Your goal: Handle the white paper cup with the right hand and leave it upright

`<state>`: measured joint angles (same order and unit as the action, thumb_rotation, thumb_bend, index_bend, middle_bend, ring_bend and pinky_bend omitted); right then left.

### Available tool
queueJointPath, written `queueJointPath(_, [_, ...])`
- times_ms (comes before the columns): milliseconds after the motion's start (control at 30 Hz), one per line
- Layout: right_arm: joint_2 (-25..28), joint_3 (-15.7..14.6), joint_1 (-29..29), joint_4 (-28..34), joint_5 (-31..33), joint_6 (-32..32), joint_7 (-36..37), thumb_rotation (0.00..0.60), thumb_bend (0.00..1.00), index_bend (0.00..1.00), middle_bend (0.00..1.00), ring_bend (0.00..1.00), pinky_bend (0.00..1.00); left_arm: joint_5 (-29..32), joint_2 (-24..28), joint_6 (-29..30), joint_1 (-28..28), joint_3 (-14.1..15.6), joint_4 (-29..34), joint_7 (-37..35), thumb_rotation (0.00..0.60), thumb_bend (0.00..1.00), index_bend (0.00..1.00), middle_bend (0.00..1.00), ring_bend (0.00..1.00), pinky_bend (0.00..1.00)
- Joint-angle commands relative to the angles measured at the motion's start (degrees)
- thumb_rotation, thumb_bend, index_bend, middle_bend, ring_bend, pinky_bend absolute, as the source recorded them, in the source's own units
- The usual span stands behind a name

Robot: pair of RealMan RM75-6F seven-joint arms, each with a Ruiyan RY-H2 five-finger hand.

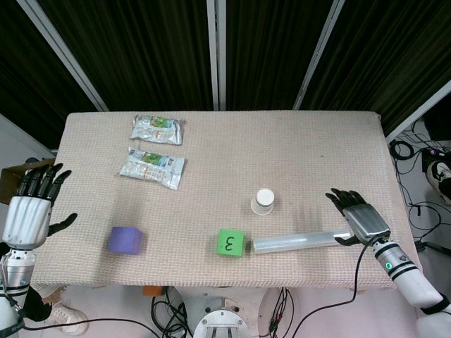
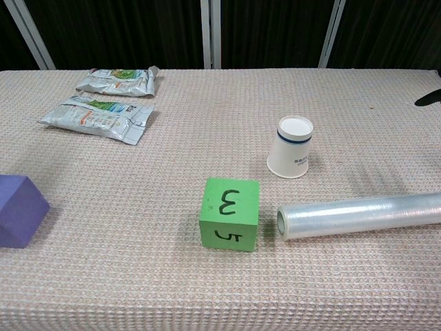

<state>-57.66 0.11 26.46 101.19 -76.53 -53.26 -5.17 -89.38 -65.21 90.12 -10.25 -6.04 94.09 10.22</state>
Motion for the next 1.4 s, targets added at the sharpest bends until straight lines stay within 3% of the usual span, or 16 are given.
queueJointPath(33, [-0.2, 0.1, 0.0, -0.3, -0.2, -0.1, 0.2, 0.6, 0.13, 0.0, 0.0, 0.0, 0.0, 0.2, 0.1, -0.3, 0.0, 0.1, 0.0, -0.1, 0.6, 0.0, 0.16, 0.11, 0.08, 0.13])
queueJointPath(267, [-1.1, 1.0, 0.2, -0.3, -2.5, -1.6, 2.2, 0.6, 0.13, 0.0, 0.0, 0.0, 0.0, 0.4, 0.3, -1.5, 0.0, 0.7, 0.4, -0.4, 0.6, 0.0, 0.16, 0.11, 0.08, 0.13])
queueJointPath(433, [-5.7, 4.5, 2.4, -1.3, -3.6, -3.1, 4.0, 0.6, 0.12, 0.0, 0.04, 0.0, 0.0, 1.3, 1.9, -6.3, -0.2, 3.2, 3.5, -2.3, 0.6, 0.0, 0.18, 0.12, 0.08, 0.13])
queueJointPath(667, [-14.1, 9.1, 10.6, -5.3, 3.3, 5.0, 0.5, 0.6, 0.14, 0.0, 0.07, 0.0, 0.0, 0.1, 0.5, -6.8, 0.4, 4.8, 3.0, -4.0, 0.6, 0.0, 0.18, 0.12, 0.08, 0.13])
queueJointPath(833, [-20.9, 10.7, 15.3, -10.7, 9.2, 9.8, -1.8, 0.6, 0.17, 0.02, 0.11, 0.01, 0.04, 0.8, 0.3, -6.9, 0.8, 4.9, 2.0, -5.4, 0.6, 0.0, 0.18, 0.12, 0.08, 0.13])
queueJointPath(1067, [-26.0, 10.7, 18.3, -15.8, 13.4, 11.8, -3.5, 0.6, 0.19, 0.1, 0.17, 0.07, 0.11, 1.1, -0.8, -5.9, 1.3, 4.6, -0.2, -7.2, 0.6, 0.0, 0.18, 0.12, 0.08, 0.13])
queueJointPath(1200, [-29.1, 11.0, 18.1, -18.7, 12.4, 9.6, -1.5, 0.6, 0.26, 0.26, 0.27, 0.18, 0.25, 1.1, -1.1, -5.6, 1.5, 4.4, -0.9, -7.6, 0.6, 0.0, 0.18, 0.12, 0.08, 0.13])
queueJointPath(1300, [-29.8, 11.4, 16.4, -18.7, 10.5, 7.3, 3.6, 0.6, 0.29, 0.39, 0.33, 0.26, 0.37, 0.6, -1.4, -4.4, 1.8, 4.3, -1.2, -8.0, 0.6, 0.0, 0.18, 0.12, 0.08, 0.13])
queueJointPath(1400, [-28.9, 12.1, 12.8, -17.9, 7.6, 5.0, 16.0, 0.6, 0.29, 0.44, 0.36, 0.29, 0.41, -0.1, -2.0, -2.7, 2.5, 4.2, -2.2, -8.7, 0.6, 0.0, 0.18, 0.12, 0.08, 0.13])
